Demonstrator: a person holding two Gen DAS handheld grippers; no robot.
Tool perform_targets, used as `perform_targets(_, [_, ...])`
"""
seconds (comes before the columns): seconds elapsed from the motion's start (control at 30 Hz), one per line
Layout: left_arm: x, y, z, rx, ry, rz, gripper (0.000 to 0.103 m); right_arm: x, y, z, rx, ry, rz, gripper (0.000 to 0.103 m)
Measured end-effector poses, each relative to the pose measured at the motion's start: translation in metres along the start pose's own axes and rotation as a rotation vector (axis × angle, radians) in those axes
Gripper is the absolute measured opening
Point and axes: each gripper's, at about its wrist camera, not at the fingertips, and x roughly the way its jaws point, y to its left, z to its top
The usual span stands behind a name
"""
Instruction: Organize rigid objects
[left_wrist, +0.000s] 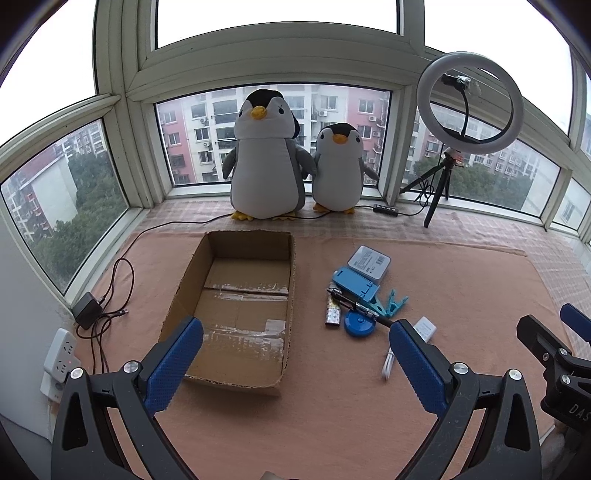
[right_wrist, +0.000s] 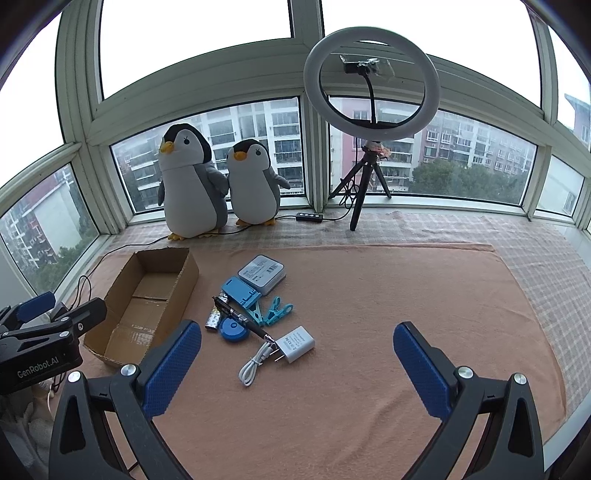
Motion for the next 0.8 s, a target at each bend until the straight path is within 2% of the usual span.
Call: perform_targets(0.8, [-0.001, 0.013, 0.001, -0.027, -0.011, 0.026, 0.102, 0.001, -0.004, -0.001, 0.013, 0.007, -0.009, 0.103])
